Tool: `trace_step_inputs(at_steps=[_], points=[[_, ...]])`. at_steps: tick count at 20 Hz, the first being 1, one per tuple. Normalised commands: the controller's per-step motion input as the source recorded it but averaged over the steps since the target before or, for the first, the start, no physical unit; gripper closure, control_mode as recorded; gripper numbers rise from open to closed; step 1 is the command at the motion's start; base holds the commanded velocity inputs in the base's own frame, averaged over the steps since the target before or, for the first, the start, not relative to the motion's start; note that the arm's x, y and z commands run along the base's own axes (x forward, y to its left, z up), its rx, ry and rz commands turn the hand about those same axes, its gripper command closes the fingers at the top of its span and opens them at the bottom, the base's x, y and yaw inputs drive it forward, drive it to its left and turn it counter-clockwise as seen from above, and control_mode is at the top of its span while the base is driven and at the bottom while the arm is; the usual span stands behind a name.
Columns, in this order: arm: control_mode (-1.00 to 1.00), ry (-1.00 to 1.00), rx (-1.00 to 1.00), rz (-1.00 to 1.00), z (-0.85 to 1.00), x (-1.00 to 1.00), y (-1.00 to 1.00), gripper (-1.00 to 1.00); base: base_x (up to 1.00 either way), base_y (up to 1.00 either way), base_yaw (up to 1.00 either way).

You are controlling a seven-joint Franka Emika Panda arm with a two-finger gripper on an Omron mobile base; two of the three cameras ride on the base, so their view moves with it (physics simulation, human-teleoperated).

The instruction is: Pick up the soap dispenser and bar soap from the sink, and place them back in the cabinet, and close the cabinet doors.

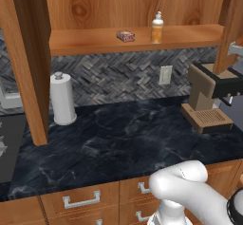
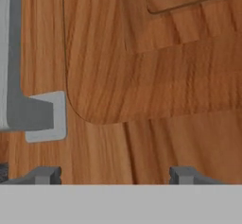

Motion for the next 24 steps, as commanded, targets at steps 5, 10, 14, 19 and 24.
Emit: trace_step_inputs(at_steps=[5, 10, 14, 19, 24], points=[[-1.00, 0.00, 0.00, -0.08, 0.00, 0.47, 0.26, -1.00, 0.00, 0.00, 0.00], [-1.00, 0.00, 0.00, -0.11, 0.05, 0.41, 0.28, -1.00, 0.00, 0.00, 0.00], [-1.00, 0.00, 0.00, -0.10, 0.10, 0.42, 0.22, -1.00, 0.00, 0.00, 0.00], [-1.00, 0.00, 0.00, -0.11, 0.12, 0.44, 0.22, -1.00, 0.00, 0.00, 0.00], [-1.00, 0.00, 0.00, -0.11, 0.11, 0.40, 0.18, -1.00, 0.00, 0.00, 0.00]])
